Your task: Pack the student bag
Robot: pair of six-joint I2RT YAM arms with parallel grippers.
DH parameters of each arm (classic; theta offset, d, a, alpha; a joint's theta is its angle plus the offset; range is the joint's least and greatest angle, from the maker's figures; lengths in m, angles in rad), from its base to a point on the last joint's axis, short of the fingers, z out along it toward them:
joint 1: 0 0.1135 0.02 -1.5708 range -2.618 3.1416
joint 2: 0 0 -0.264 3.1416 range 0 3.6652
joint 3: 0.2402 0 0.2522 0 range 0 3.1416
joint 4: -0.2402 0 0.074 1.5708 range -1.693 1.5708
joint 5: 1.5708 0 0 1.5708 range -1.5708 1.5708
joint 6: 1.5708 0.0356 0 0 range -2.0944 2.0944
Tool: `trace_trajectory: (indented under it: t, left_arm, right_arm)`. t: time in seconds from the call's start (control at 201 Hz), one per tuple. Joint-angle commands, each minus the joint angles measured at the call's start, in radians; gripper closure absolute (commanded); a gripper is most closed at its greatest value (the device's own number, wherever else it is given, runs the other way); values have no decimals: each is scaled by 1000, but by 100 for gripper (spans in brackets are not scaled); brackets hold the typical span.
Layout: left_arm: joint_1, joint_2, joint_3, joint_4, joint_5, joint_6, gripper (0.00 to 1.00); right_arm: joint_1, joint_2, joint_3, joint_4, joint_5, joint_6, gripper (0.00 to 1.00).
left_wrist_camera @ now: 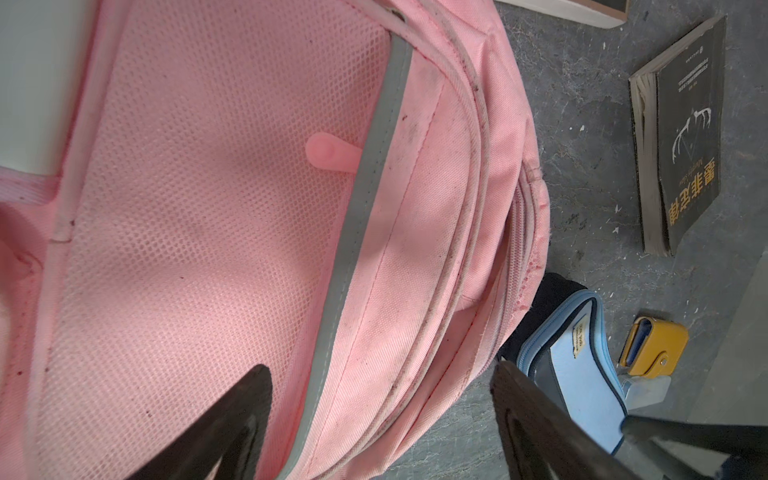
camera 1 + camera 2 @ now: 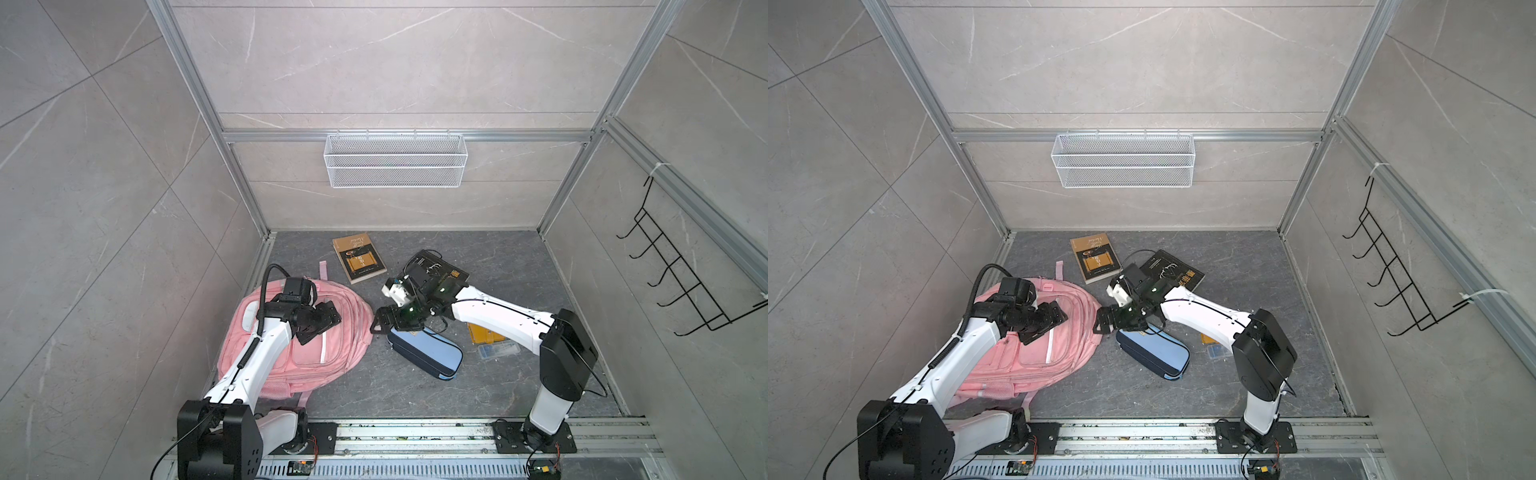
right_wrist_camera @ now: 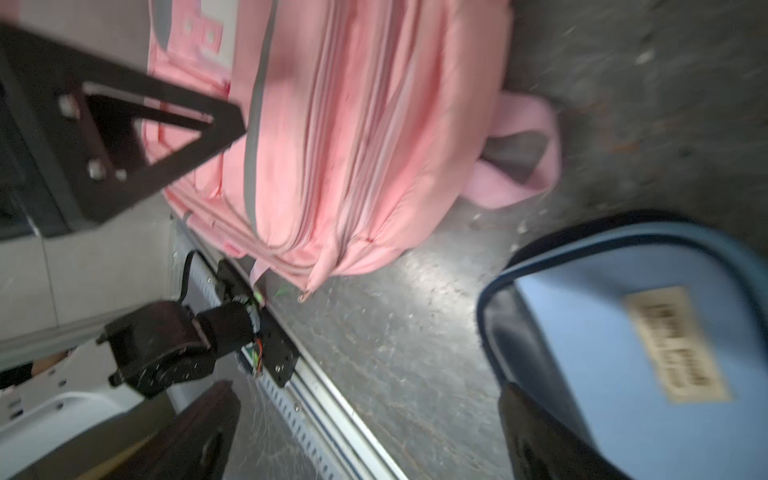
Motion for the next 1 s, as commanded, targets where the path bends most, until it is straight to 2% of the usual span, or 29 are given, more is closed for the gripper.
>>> trace_trajectory:
  t: [0.0, 0.105, 0.199, 0.314, 0.493, 0.598, 0.697, 0.902, 0.991]
  left_arm:
    - [-2, 10, 2, 24, 63, -12, 14]
    - [-2, 7, -48, 110, 139, 15, 15]
    - [-1, 40, -37, 67, 174, 52, 14]
    - [-3, 45, -70, 128, 248, 77, 15]
    - [-3, 69, -94, 159, 297, 87, 25]
    - [-6, 79, -117, 182, 301, 74, 30]
    - [-33, 84, -131, 215, 299, 54, 33]
    - [-133, 113, -125, 253, 240, 12, 52]
    - [-191, 119, -119, 264, 202, -13, 54]
  right_arm:
    - [12, -31, -81, 65, -82, 54, 0]
    - [16, -17, -145, 112, -99, 94, 0]
    - [24, 1, -191, 157, -80, 171, 0]
    - [35, 2, -273, 261, -6, 268, 0]
    - [32, 29, -341, 319, 91, 352, 0]
    - [2, 28, -349, 298, 132, 344, 0]
    - [-55, 12, -408, 360, 125, 378, 0]
    - [-190, -35, -461, 392, 111, 373, 3]
    - [-217, -32, -404, 360, 100, 318, 4]
